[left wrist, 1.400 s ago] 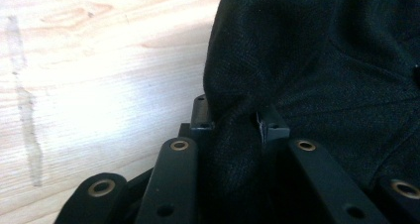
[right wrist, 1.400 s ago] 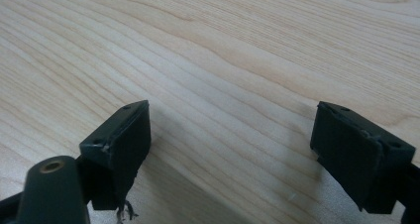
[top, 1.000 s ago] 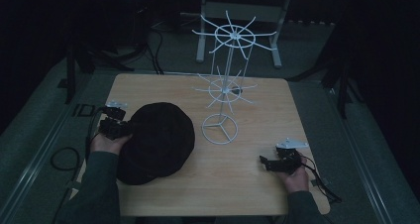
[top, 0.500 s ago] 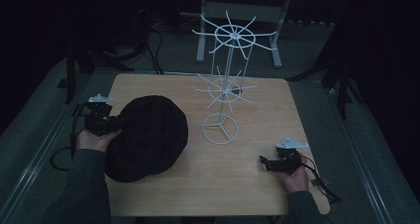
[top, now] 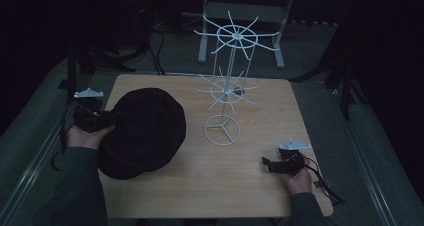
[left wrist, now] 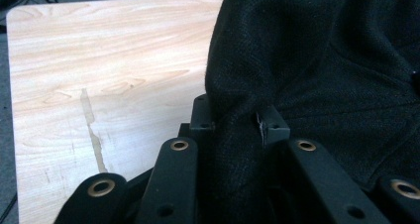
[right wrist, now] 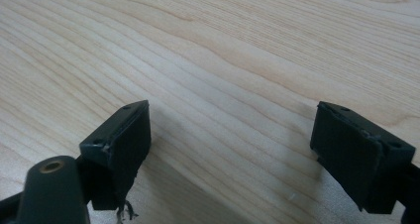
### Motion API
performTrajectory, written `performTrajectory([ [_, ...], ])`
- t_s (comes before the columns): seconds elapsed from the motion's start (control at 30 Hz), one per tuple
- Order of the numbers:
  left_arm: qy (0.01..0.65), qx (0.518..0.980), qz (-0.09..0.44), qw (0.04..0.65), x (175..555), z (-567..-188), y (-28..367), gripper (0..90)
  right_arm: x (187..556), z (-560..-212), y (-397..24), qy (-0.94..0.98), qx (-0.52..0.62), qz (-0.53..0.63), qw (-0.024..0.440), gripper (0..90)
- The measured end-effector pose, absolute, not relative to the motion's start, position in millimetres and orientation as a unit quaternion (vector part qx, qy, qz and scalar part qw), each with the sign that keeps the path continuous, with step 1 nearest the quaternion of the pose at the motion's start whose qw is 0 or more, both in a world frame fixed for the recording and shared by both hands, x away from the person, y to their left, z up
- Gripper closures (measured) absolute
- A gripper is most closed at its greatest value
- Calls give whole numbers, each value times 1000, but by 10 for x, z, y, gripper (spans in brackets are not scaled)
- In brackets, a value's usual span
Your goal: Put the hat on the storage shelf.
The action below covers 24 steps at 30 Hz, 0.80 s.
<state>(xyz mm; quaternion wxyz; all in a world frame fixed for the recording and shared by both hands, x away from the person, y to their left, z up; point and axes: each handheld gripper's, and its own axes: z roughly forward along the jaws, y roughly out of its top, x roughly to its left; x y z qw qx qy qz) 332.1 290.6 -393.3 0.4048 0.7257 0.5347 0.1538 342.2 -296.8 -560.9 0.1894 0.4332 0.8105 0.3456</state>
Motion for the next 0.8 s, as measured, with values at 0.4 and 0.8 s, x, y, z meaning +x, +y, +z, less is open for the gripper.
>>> performTrajectory([
  [0.4,537,699,159,445,3298,-3800,2957,761,3422,-5609,-2967,810,434,346,189,157],
  [0.8,536,678,149,480,3328,-3730,2915,761,3421,-5610,-2965,809,435,347,189,157],
])
